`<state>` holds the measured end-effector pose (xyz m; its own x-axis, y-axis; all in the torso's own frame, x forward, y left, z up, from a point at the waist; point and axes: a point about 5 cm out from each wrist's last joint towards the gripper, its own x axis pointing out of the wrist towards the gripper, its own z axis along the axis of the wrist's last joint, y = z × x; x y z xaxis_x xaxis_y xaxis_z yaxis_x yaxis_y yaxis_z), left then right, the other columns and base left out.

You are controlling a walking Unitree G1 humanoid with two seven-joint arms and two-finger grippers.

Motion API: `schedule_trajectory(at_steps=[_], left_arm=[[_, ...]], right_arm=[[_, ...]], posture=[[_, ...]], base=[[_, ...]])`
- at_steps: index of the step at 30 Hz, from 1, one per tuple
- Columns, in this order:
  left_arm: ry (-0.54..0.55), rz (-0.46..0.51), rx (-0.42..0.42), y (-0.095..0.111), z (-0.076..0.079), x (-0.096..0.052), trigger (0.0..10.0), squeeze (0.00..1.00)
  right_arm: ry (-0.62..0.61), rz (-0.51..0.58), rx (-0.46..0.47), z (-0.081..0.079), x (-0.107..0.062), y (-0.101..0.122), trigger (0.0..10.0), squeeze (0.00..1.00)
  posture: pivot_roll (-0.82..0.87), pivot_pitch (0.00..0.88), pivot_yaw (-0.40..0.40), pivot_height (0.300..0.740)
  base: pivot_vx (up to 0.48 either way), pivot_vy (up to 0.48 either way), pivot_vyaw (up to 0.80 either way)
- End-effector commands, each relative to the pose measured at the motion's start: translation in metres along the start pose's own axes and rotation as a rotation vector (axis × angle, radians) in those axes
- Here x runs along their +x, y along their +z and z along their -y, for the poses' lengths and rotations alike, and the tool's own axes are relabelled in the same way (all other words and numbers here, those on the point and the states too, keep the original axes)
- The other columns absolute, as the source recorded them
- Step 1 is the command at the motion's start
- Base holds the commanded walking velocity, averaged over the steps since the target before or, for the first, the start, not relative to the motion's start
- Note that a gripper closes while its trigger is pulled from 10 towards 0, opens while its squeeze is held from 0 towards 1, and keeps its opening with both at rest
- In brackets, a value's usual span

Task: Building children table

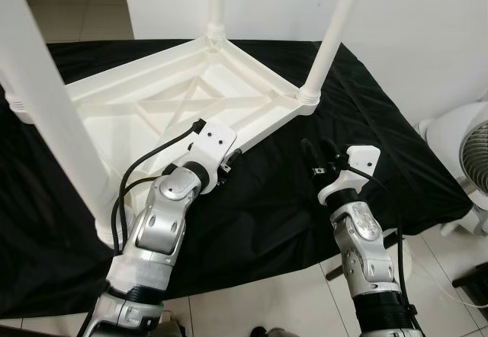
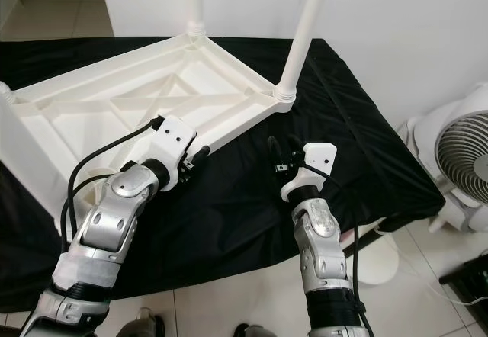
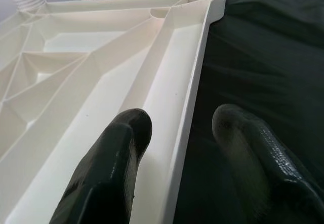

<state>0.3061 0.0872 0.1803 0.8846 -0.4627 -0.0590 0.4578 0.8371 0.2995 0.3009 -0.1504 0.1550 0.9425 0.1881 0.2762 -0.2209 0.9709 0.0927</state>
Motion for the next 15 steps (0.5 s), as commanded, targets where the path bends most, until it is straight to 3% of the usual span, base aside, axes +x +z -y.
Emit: schedule_trajectory(at_steps=[1,4,8,11,12,15], left_arm=[[0.024,0.053,-0.001,0.005,-0.001,-0.006,10.0,0.0],[0.013,0.118,0.011,0.008,0.002,-0.017,10.0,0.0],[-0.02,0.163,-0.039,0.005,0.009,-0.035,10.0,0.0],[-0.036,0.198,-0.094,0.004,0.007,-0.053,10.0,0.0],[-0.036,0.198,-0.094,0.004,0.007,-0.053,10.0,0.0],[-0.076,0.209,-0.092,0.004,0.004,-0.072,10.0,0.0]], right_arm=[[0.0,-0.012,0.0,0.0,-0.002,-0.003,10.0,0.0],[0.002,-0.014,-0.001,0.0,-0.001,-0.004,10.0,0.0],[0.01,-0.019,0.0,-0.001,0.0,-0.005,10.0,0.0],[0.019,-0.025,0.003,-0.002,0.002,-0.007,10.0,0.0],[0.019,-0.025,0.003,-0.002,0.002,-0.007,10.0,0.0],[0.029,-0.033,0.004,-0.003,0.003,-0.009,10.0,0.0]], posture=[[0.1,0.086,-0.064,0.74],[0.11,0.086,-0.07,0.74],[0.12,0.093,-0.082,0.74],[0.15,0.102,-0.091,0.74],[0.15,0.102,-0.091,0.74],[0.16,0.107,-0.094,0.74]], base=[[0.0,0.0,0.0],[0.0,0.0,0.0],[0.0,0.0,0.0],[0.0,0.0,0.0],[0.0,0.0,0.0],[0.0,0.0,0.0]])
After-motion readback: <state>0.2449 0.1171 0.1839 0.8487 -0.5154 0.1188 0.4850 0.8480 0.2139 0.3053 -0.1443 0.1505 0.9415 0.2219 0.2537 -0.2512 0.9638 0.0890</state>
